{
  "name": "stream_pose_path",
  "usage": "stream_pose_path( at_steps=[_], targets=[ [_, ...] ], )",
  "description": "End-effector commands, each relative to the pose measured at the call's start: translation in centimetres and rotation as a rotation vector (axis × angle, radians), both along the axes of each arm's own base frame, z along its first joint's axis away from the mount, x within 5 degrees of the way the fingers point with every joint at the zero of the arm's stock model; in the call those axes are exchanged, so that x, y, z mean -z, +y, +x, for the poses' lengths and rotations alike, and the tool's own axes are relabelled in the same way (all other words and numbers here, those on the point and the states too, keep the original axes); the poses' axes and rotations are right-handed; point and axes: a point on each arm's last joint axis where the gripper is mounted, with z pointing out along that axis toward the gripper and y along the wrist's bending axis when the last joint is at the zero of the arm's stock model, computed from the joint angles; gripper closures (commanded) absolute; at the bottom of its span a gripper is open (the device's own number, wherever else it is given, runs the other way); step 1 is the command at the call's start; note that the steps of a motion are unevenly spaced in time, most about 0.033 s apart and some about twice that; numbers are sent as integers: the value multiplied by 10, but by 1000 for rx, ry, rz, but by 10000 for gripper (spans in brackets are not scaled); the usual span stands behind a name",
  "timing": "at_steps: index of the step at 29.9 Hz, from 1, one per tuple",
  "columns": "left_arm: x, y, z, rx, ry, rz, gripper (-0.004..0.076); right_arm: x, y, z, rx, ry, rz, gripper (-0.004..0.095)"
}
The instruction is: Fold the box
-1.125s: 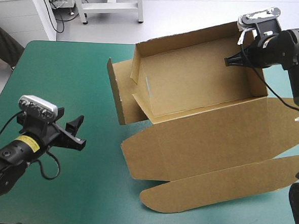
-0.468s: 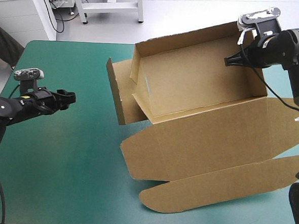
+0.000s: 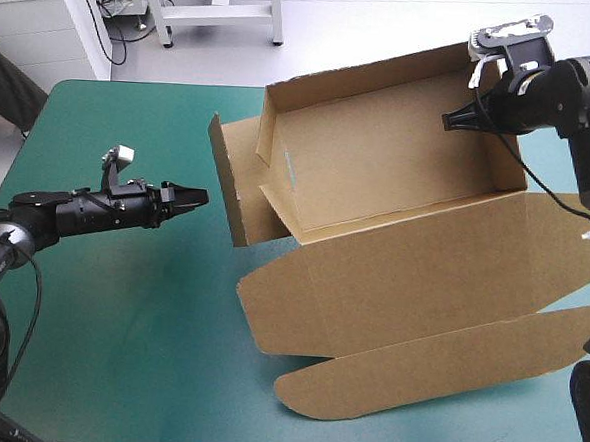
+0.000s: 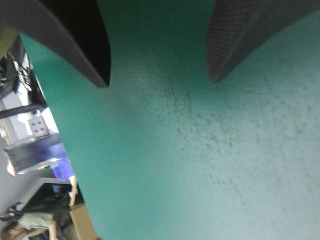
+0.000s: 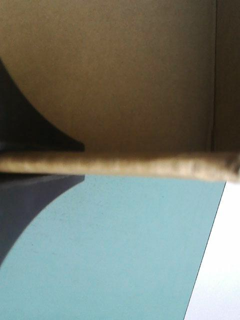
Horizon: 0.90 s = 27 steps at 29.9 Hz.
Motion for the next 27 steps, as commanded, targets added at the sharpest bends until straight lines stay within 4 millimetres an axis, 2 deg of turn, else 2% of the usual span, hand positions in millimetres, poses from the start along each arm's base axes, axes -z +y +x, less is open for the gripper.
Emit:
stream_pose_path(
  at_steps=[1,9,14,20,27],
  targets=[
    [-24,-12,1,73,-133,-107,318,-24,-4,-23,2,-70,25,928],
    [-18,-51,7,80,-133,-55,319,-24,-4,-23,2,-70,25,928],
    [-29,-77,3,159,-246,-142,319,-24,-4,-23,3,-70,23,928],
    [-45,-82,-8,269,-318,-301,319,-24,-5,-23,8,-70,14,928],
    [-58,-89,-17,304,-353,-313,319,-12,-2,-8,8,-32,7,928]
  ],
)
